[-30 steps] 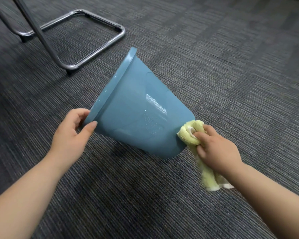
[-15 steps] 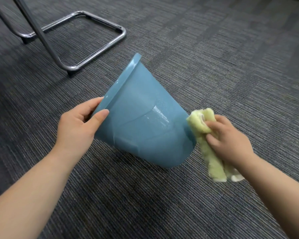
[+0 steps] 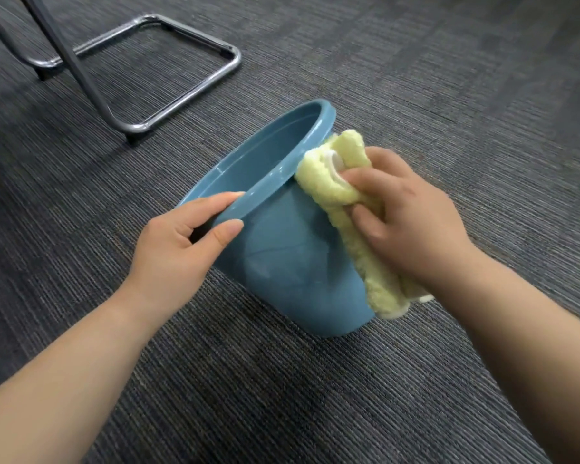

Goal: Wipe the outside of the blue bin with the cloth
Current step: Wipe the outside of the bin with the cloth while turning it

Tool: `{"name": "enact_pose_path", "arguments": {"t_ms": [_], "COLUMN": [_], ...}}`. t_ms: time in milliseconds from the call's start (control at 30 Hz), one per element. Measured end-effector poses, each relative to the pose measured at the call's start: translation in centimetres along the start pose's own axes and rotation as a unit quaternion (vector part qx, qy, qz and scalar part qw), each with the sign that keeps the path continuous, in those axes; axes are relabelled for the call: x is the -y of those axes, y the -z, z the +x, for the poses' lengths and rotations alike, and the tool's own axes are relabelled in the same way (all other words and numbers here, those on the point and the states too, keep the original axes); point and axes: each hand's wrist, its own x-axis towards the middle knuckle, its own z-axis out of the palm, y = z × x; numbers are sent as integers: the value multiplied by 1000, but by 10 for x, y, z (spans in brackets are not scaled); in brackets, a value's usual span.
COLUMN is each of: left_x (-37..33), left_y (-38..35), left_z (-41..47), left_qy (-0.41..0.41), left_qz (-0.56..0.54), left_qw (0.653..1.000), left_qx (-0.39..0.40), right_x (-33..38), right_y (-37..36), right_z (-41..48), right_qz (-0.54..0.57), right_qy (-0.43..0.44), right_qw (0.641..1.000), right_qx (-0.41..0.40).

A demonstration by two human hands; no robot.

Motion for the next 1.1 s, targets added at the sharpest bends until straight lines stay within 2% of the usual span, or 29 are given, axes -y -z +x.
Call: {"name": "enact_pose_path", "arguments": {"t_ms": [100, 267, 333, 433, 567, 633, 733, 800, 900, 1033, 1100], "left_x": [0, -2, -1, 2, 4, 3, 2, 2, 3, 6, 6], "left_y": [1, 0, 1, 3, 5, 5, 5, 5, 5, 5, 5], "left_z": [1, 5, 5, 6, 8, 8, 7, 6, 6, 6, 6], "left_qy": [13, 18, 21, 33, 54, 57, 58, 59, 62, 69, 77], "left_qz": [-7, -6, -7, -8, -22, -30, -38, -37, -37, -37, -36], "left_qw": [1000, 1000, 999, 999, 998, 998, 998, 997, 997, 997, 996], "left_qx": [-3, 22, 24, 14, 13, 11, 13, 14, 4, -21, -23], "right_x": [10, -6, -4, 8, 18, 10, -8, -11, -1, 14, 7], "right_y": [2, 3, 0, -6, -11, -11, -14, -16, -19, -21, -20], "right_z": [-2, 7, 4, -8, -20, -14, -7, -9, -18, -29, -26], "right_qz": [-21, -39, -51, -41, -40, -51, -58, -67, -54, -49, -55], "right_qy": [42, -27, -22, 44, 126, 98, -5, -20, 20, 108, 100], "right_qw": [999, 999, 998, 998, 989, 992, 998, 998, 998, 992, 992], "right_qx": [21, 3, -7, -3, 68, 54, 2, -12, -1, 52, 62]}}
